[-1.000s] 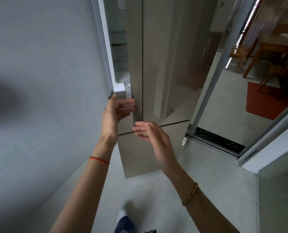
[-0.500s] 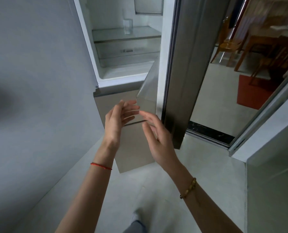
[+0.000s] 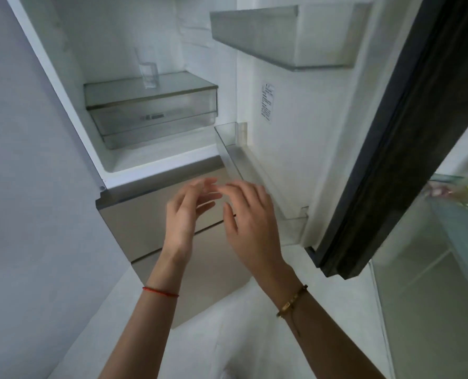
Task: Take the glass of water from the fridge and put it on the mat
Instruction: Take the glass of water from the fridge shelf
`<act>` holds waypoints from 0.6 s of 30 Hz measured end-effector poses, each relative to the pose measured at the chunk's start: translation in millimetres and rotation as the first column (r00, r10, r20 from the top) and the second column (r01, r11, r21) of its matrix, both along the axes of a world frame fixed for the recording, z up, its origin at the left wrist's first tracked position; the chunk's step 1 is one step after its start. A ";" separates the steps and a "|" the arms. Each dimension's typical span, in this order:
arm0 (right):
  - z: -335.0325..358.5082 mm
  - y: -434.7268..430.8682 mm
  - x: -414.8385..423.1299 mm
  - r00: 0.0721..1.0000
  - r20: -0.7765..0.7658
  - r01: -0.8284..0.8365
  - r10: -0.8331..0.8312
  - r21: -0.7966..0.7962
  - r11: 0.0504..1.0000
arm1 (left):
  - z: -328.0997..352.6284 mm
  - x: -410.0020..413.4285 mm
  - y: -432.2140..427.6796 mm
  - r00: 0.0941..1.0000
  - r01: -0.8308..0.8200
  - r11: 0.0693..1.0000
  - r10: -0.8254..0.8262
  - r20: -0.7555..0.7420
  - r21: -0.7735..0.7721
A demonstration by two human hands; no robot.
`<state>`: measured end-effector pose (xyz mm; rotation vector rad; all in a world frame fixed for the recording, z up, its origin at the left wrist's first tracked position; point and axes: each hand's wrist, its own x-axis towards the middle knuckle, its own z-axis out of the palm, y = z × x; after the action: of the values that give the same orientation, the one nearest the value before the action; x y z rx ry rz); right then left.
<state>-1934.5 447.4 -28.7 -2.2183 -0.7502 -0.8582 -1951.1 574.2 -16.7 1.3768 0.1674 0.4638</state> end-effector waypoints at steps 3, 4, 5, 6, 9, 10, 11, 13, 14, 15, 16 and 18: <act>11.7 -6.5 20.0 0.979 -0.083 0.172 -0.184 -0.127 0.977 | 5.5 30.1 -5.8 0.998 0.069 0.994 -0.069 -0.005 0.079; 14.6 -10.8 26.6 0.965 -0.135 0.201 -0.224 -0.165 0.966 | 6.9 39.6 -8.3 0.996 0.092 0.990 -0.091 -0.012 0.109; 16.4 -16.5 32.8 0.948 -0.190 0.221 -0.256 -0.187 0.957 | 7.7 48.1 -11.4 0.993 0.116 0.984 -0.114 -0.019 0.138; 17.7 -23.1 39.1 0.928 -0.234 0.248 -0.290 -0.193 0.949 | 8.3 56.5 -14.9 0.990 0.142 0.976 -0.140 -0.025 0.163; 20.3 -47.0 53.1 0.868 -0.315 0.341 -0.383 -0.181 0.922 | 7.6 76.6 -26.2 0.978 0.211 0.961 -0.207 -0.040 0.180; 20.2 -53.5 55.9 0.860 -0.324 0.352 -0.394 -0.182 0.918 | 6.6 80.6 -29.6 0.975 0.224 0.957 -0.221 -0.040 0.183; 19.8 -58.6 59.4 0.855 -0.325 0.362 -0.405 -0.188 0.913 | 5.7 84.6 -32.2 0.973 0.232 0.955 -0.229 -0.043 0.183; 18.9 -67.1 68.8 0.838 -0.324 0.388 -0.439 -0.213 0.897 | 3.8 90.8 -37.0 0.972 0.235 0.957 -0.228 -0.059 0.171; 18.4 -70.5 74.9 0.832 -0.322 0.398 -0.452 -0.221 0.890 | 3.2 93.9 -39.1 0.974 0.227 0.959 -0.219 -0.064 0.168; 17.8 -73.4 80.3 0.828 -0.324 0.401 -0.457 -0.227 0.887 | 2.7 95.8 -40.7 0.976 0.215 0.963 -0.206 -0.068 0.164; 17.6 -75.5 85.7 0.829 -0.329 0.397 -0.453 -0.225 0.890 | 3.1 97.6 -41.9 0.979 0.201 0.967 -0.191 -0.073 0.157; 17.5 -79.3 97.5 0.848 -0.330 0.366 -0.415 -0.201 0.908 | 4.2 100.9 -44.2 0.985 0.161 0.977 -0.151 -0.079 0.142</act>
<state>-1837.0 368.1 -11.2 -2.5995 -0.1749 -0.5540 -1850.1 530.0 -12.5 1.5394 0.0796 0.3028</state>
